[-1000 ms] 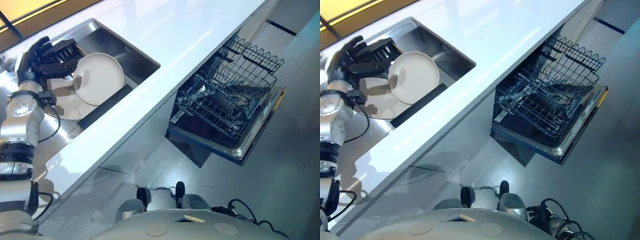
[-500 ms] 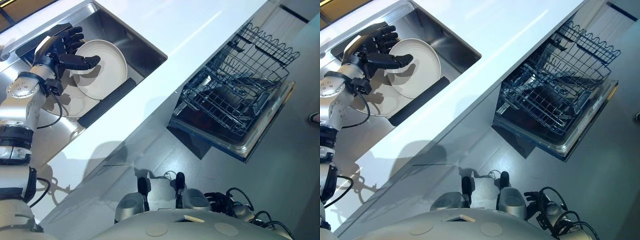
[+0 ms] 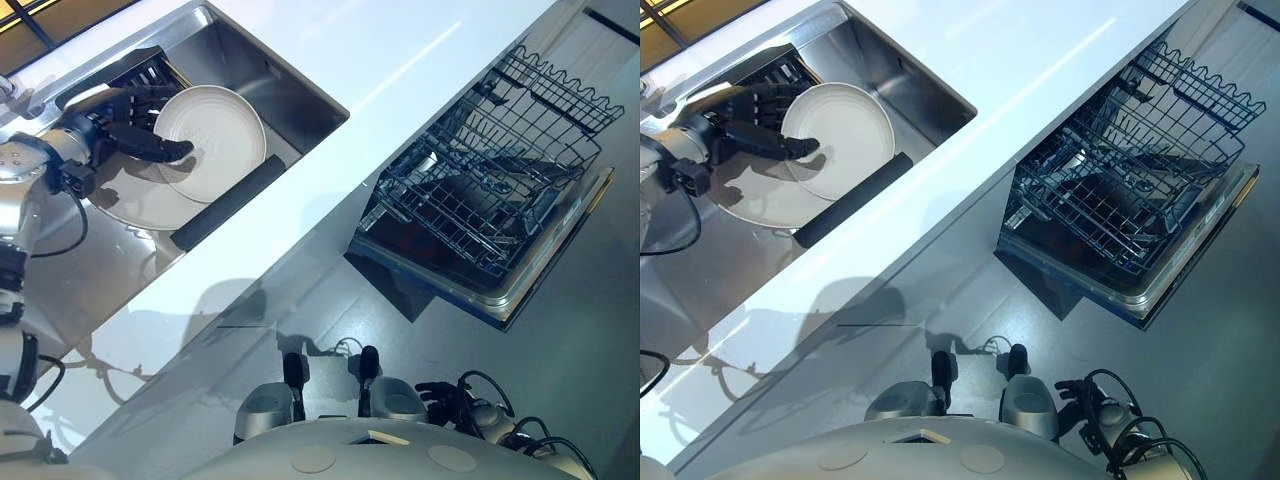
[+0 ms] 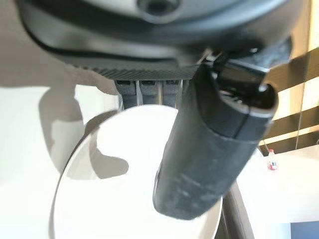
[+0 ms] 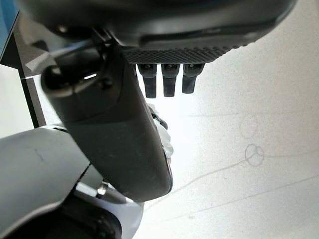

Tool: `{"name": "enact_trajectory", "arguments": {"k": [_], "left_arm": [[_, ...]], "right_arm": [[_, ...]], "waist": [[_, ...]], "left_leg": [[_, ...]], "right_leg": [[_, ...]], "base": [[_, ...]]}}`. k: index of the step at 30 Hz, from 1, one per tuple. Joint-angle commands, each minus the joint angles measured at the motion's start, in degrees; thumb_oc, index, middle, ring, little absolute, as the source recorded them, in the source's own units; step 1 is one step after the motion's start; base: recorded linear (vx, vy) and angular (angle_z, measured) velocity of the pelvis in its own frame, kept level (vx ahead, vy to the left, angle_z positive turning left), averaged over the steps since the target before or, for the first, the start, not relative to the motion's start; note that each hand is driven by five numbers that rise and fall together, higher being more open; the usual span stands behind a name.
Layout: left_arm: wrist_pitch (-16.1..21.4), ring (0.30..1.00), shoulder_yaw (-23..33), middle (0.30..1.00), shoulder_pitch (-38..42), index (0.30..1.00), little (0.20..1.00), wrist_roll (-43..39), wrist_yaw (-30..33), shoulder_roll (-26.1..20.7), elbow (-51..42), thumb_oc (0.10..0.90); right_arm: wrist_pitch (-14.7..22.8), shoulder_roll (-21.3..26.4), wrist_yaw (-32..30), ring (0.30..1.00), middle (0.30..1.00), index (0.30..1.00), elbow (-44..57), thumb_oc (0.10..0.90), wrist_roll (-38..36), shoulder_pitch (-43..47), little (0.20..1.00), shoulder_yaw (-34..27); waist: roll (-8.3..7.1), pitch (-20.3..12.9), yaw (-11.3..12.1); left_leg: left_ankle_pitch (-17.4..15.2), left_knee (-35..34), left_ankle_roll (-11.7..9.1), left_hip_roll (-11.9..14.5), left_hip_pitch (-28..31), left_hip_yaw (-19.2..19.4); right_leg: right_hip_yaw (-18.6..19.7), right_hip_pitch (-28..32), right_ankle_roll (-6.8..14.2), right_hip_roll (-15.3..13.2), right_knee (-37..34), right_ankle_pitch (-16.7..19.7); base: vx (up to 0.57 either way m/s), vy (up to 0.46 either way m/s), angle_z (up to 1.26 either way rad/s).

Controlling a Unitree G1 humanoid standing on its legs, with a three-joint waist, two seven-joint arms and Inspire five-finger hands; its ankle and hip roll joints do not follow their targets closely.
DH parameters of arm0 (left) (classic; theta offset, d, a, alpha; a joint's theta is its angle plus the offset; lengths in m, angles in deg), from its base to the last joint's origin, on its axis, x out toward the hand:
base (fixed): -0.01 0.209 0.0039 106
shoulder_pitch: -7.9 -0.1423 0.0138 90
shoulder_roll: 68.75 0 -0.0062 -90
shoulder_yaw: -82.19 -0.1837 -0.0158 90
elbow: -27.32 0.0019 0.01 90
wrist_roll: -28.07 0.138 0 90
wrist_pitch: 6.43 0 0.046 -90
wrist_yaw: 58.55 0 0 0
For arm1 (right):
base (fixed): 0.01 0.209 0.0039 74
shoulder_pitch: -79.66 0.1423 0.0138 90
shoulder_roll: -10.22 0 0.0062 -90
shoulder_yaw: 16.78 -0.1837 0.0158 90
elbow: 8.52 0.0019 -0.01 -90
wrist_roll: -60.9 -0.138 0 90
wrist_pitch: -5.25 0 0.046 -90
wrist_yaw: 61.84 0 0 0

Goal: Pick up plates and place into dishwasher.

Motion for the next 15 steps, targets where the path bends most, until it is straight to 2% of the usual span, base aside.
{"name": "enact_trajectory", "arguments": {"k": [1,4,11,15], "left_arm": [[4.0,0.300,-2.6,0.300,6.4,0.300,0.200,-0.9,-5.6,-1.2,-2.5,0.100],[4.8,0.300,-1.8,0.300,6.0,0.300,0.200,-1.7,-4.3,-1.5,-4.1,0.100],[9.3,0.300,0.6,0.300,5.7,0.300,0.200,-6.0,4.2,-0.6,-8.4,0.100],[8.4,0.300,1.5,0.300,5.1,0.300,0.200,-7.1,5.2,0.4,-11.8,0.100]], "right_arm": [[-0.3,4.1,0.1,0.900,0.900,0.900,-1.7,0.800,-1.4,-0.4,0.900,-1.1],[-0.2,4.0,-0.1,0.900,0.900,0.900,-2.0,0.800,-1.5,-0.1,0.900,-1.1],[0.3,3.2,-0.8,0.900,0.900,0.900,-3.1,0.800,-2.4,0.5,0.900,-0.6],[0.8,3.1,-0.9,0.900,0.900,0.900,-3.5,0.800,-2.4,0.7,0.900,-0.5]], "waist": [[3.88,-5.6,-0.5],[3.98,-6.1,-0.1],[4.01,-7.1,0.3],[4.04,-7.6,0.4]], "left_leg": [[-7.1,7.8,3.3,-4.7,-4.7,0.3],[-6.9,7.3,3.2,-4.7,-4.5,-0.1],[-6.6,5.6,2.8,-4.5,-3.3,-0.8],[-6.4,4.5,2.6,-4.3,-2.6,-1.0]], "right_leg": [[1.2,-5.1,5.2,0.8,8.6,-6.7],[1.0,-4.7,5.0,1.0,8.4,-6.8],[0.6,-4.0,4.4,1.3,8.6,-7.3],[0.4,-3.4,4.2,1.6,8.2,-7.3]], "base": [[-0.05,-0.035,0.10],[-0.05,-0.034,0.02],[-0.05,-0.042,-0.03],[-0.05,-0.060,0.04]]}}
